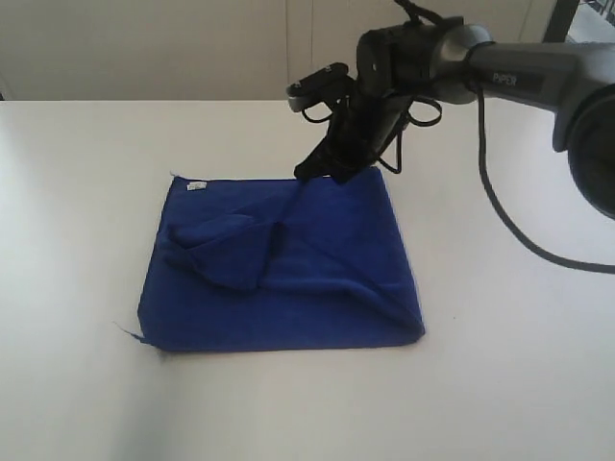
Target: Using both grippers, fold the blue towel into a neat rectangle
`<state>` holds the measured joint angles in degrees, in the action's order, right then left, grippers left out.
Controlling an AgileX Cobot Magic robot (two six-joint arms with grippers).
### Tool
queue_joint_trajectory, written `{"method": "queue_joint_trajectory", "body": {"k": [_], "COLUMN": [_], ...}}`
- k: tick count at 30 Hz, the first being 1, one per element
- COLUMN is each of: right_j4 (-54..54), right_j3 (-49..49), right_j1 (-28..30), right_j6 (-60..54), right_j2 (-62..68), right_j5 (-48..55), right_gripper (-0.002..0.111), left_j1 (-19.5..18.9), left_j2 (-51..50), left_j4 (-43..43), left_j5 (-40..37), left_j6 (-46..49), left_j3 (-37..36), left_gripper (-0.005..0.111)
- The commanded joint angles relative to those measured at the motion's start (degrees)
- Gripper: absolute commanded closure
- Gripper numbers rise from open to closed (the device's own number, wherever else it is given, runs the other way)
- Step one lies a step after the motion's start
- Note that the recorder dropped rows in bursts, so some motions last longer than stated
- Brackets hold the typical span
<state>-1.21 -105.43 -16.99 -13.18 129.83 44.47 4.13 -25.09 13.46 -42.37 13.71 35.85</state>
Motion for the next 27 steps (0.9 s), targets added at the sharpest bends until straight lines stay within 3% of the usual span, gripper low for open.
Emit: {"method": "queue_joint_trajectory", "body": {"k": [1, 10, 17, 22, 27], "right_j4": [1.2, 3.0, 9.0, 9.7, 9.3], "right_j3": [0.2, 0.2, 0.2, 0.3, 5.4], "right_j1": [2.5, 6.9, 10.3, 11.3, 11.1], "right_j6": [-0.7, 4.3, 15.9, 16.4, 18.9], "right_j2": [3.1, 6.7, 6.7, 6.7, 3.6], "right_j5": [-3.8, -2.1, 12.4, 24.4, 25.5], "right_gripper": [0.108, 0.108, 0.108, 0.108, 0.108], "left_j1": [0.0, 0.0, 0.0, 0.0, 0.0], "left_j2": [0.4, 0.4, 0.4, 0.4, 0.4], "left_j4": [0.2, 0.2, 0.2, 0.2, 0.2], "left_j5": [-0.5, -0.5, -0.5, -0.5, -0.5], "left_j6": [-0.4, -0.4, -0.4, -0.4, -0.4], "left_j3": [-0.4, -0.4, -0.4, -0.4, -0.4], "left_gripper": [0.107, 0.107, 0.107, 0.107, 0.107]}}
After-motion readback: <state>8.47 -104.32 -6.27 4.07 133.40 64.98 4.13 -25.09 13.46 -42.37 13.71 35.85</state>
